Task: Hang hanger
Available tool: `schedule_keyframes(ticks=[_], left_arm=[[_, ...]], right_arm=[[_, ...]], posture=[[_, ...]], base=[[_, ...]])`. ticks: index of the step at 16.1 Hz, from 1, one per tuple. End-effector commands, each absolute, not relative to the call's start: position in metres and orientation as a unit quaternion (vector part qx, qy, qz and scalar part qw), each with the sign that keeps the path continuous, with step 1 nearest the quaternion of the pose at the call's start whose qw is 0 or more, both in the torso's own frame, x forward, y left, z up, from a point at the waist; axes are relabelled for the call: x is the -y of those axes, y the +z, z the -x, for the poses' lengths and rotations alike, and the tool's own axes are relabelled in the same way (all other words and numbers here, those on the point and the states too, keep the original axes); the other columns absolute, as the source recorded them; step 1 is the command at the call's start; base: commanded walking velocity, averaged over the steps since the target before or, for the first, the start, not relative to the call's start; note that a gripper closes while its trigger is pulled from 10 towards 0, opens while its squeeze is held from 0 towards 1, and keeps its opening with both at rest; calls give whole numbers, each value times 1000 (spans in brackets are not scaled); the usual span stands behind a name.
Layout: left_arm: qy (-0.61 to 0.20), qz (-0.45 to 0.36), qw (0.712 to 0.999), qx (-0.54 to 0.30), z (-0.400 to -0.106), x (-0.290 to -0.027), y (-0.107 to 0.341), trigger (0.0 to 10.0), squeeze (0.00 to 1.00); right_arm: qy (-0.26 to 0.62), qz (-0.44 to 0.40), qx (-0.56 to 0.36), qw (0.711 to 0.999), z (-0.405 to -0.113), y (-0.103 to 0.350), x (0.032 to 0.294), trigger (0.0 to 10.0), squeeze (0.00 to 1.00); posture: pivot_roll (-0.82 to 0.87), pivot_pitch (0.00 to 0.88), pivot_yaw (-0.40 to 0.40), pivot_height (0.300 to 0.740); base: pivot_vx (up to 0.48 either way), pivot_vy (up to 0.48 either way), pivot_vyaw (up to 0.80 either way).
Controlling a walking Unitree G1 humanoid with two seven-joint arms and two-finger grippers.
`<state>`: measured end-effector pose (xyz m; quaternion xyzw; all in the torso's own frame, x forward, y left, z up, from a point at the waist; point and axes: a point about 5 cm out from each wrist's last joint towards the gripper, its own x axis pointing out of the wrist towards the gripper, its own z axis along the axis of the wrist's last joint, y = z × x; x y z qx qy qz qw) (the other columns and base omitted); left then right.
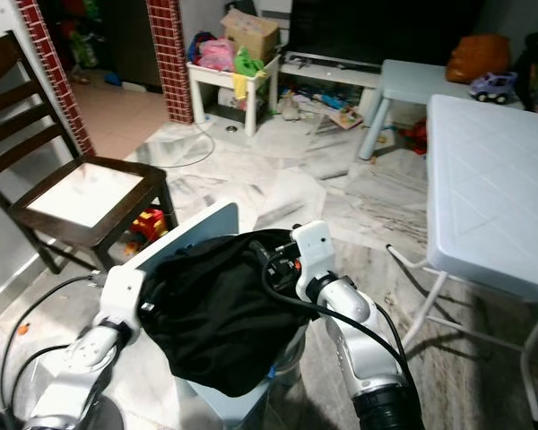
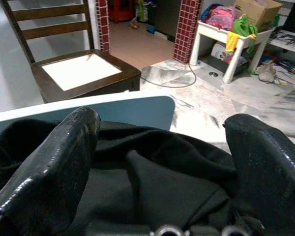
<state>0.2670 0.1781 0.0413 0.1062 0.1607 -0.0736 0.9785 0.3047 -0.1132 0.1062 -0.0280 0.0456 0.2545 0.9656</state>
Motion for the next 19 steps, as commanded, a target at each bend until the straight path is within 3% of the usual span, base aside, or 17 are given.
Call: schedule_keyframes(ticks=[1, 10, 18, 19], left_arm=[[-85, -117, 976, -163, -267, -178, 44, 10000, 1000], [-164, -166, 942, -241, -272, -192, 34, 10000, 1000], [-208, -201, 925, -245, -284, -192, 41, 10000, 1000], [-212, -202, 925, -243, -284, -190, 41, 10000, 424]], right_arm=[[257, 32, -40, 965, -305, 110, 113, 10000, 0], [255, 38, -47, 965, -297, 111, 124, 10000, 0], [244, 49, -62, 966, -284, 113, 144, 10000, 0], [238, 51, -69, 968, -280, 112, 150, 10000, 0]], posture=[[-6, 0, -46, 740], [-45, 54, -40, 740], [-79, 105, -45, 740], [-85, 114, -50, 740]], base=[[0, 0, 0], [0, 0, 0], [0, 0, 0], [0, 0, 0]])
